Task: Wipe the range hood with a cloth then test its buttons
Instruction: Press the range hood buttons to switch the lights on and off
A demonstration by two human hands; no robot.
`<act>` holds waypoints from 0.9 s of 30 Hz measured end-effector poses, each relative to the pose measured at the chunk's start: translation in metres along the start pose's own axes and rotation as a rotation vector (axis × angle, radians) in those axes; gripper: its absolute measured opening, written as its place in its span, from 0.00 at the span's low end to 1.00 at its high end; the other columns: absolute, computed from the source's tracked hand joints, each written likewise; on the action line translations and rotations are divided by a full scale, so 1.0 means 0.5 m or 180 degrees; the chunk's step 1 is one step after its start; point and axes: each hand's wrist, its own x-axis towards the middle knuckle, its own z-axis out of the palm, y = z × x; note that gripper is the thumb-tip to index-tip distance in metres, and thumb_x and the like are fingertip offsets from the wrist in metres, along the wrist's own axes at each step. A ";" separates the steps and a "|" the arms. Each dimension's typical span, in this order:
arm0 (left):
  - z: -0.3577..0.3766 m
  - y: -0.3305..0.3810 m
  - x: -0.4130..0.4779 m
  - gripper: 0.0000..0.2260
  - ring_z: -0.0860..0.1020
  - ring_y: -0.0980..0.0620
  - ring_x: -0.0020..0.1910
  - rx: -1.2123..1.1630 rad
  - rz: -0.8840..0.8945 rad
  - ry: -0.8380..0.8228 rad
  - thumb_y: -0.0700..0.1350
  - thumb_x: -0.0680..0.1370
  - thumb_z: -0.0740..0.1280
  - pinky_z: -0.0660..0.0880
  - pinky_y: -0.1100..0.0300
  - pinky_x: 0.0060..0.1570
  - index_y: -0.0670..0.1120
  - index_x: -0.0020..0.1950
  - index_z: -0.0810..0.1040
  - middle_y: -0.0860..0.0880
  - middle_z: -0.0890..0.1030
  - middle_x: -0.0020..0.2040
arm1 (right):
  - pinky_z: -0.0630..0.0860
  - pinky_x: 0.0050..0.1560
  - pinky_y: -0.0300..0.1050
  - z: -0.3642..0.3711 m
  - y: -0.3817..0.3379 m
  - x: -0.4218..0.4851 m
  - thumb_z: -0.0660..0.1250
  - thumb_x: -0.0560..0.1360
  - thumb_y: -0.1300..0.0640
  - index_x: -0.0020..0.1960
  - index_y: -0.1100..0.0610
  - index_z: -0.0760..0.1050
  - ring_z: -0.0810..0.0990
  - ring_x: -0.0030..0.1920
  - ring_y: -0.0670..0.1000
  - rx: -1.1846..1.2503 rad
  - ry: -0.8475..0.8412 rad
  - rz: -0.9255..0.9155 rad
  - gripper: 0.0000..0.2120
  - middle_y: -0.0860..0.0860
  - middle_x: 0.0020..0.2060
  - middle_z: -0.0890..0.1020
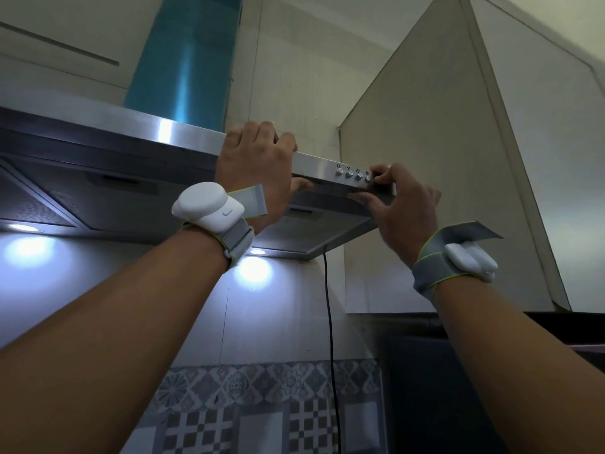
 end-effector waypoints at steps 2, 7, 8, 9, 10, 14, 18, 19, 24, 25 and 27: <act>0.000 0.001 0.000 0.29 0.73 0.43 0.54 0.0002 -0.0002 -0.0014 0.70 0.68 0.66 0.67 0.48 0.56 0.47 0.55 0.77 0.44 0.76 0.52 | 0.58 0.50 0.44 0.000 -0.001 0.000 0.74 0.68 0.43 0.46 0.43 0.69 0.81 0.51 0.48 -0.0008 0.0011 -0.0001 0.16 0.41 0.51 0.82; 0.001 0.000 0.001 0.29 0.73 0.43 0.54 0.0014 0.0007 -0.0052 0.70 0.69 0.65 0.67 0.48 0.57 0.47 0.56 0.76 0.44 0.76 0.52 | 0.59 0.51 0.44 -0.001 0.001 0.000 0.74 0.68 0.43 0.45 0.44 0.69 0.80 0.52 0.47 -0.0012 0.0005 0.0013 0.16 0.40 0.53 0.82; 0.002 0.000 0.001 0.30 0.73 0.43 0.54 0.0034 0.0016 -0.0054 0.71 0.69 0.64 0.67 0.48 0.57 0.47 0.56 0.76 0.44 0.76 0.52 | 0.59 0.51 0.44 -0.001 0.002 0.000 0.74 0.68 0.43 0.45 0.45 0.70 0.80 0.52 0.47 -0.0017 0.0000 0.0013 0.15 0.40 0.53 0.82; 0.002 -0.001 0.001 0.30 0.73 0.43 0.54 0.0039 0.0023 -0.0055 0.71 0.69 0.64 0.67 0.48 0.57 0.47 0.56 0.76 0.44 0.76 0.52 | 0.58 0.50 0.44 0.000 0.002 0.000 0.74 0.68 0.43 0.46 0.45 0.70 0.80 0.52 0.47 -0.0019 -0.0003 0.0017 0.15 0.40 0.53 0.82; 0.002 -0.001 0.001 0.29 0.73 0.43 0.54 0.0028 0.0026 -0.0051 0.70 0.69 0.64 0.67 0.48 0.57 0.47 0.56 0.76 0.44 0.76 0.52 | 0.58 0.50 0.43 0.000 0.003 0.000 0.74 0.68 0.43 0.46 0.46 0.71 0.80 0.52 0.47 -0.0018 -0.0007 0.0019 0.15 0.40 0.53 0.82; 0.002 -0.001 0.001 0.29 0.73 0.43 0.54 0.0006 0.0041 -0.0056 0.70 0.69 0.64 0.67 0.48 0.57 0.47 0.56 0.76 0.44 0.77 0.52 | 0.58 0.50 0.44 0.002 0.004 0.001 0.74 0.68 0.42 0.46 0.46 0.71 0.80 0.52 0.47 -0.0022 0.0002 0.0003 0.15 0.40 0.53 0.82; 0.003 -0.002 0.001 0.29 0.73 0.43 0.54 -0.0004 0.0049 -0.0032 0.70 0.69 0.64 0.67 0.48 0.56 0.47 0.56 0.76 0.44 0.76 0.52 | 0.60 0.52 0.45 0.002 0.005 0.001 0.74 0.68 0.42 0.47 0.44 0.71 0.80 0.52 0.47 0.0013 0.0029 -0.0039 0.15 0.40 0.51 0.82; 0.003 -0.002 0.001 0.29 0.73 0.43 0.54 0.0003 0.0047 -0.0027 0.70 0.69 0.64 0.67 0.48 0.56 0.47 0.56 0.76 0.44 0.77 0.52 | 0.60 0.52 0.45 0.002 0.006 0.000 0.74 0.68 0.42 0.47 0.45 0.72 0.80 0.51 0.47 0.0012 0.0030 -0.0051 0.14 0.40 0.51 0.82; 0.004 -0.002 0.000 0.30 0.73 0.43 0.53 0.0047 0.0055 0.0021 0.71 0.69 0.63 0.67 0.49 0.55 0.47 0.55 0.77 0.44 0.77 0.51 | 0.58 0.52 0.44 -0.002 0.003 -0.001 0.74 0.68 0.43 0.48 0.46 0.73 0.80 0.51 0.47 0.0016 0.0036 -0.0061 0.14 0.40 0.51 0.82; 0.004 -0.002 0.000 0.30 0.73 0.43 0.53 0.0042 0.0049 0.0003 0.71 0.69 0.64 0.67 0.48 0.56 0.47 0.55 0.77 0.44 0.77 0.51 | 0.58 0.52 0.44 -0.002 0.003 -0.001 0.74 0.68 0.43 0.48 0.46 0.73 0.80 0.51 0.47 0.0010 0.0031 -0.0061 0.14 0.40 0.51 0.82; 0.004 -0.003 0.001 0.30 0.73 0.43 0.53 0.0030 0.0038 -0.0015 0.70 0.69 0.64 0.67 0.48 0.56 0.47 0.56 0.76 0.44 0.77 0.51 | 0.58 0.51 0.44 -0.002 0.003 -0.001 0.74 0.69 0.43 0.48 0.46 0.74 0.80 0.52 0.47 0.0004 0.0019 -0.0050 0.14 0.40 0.52 0.82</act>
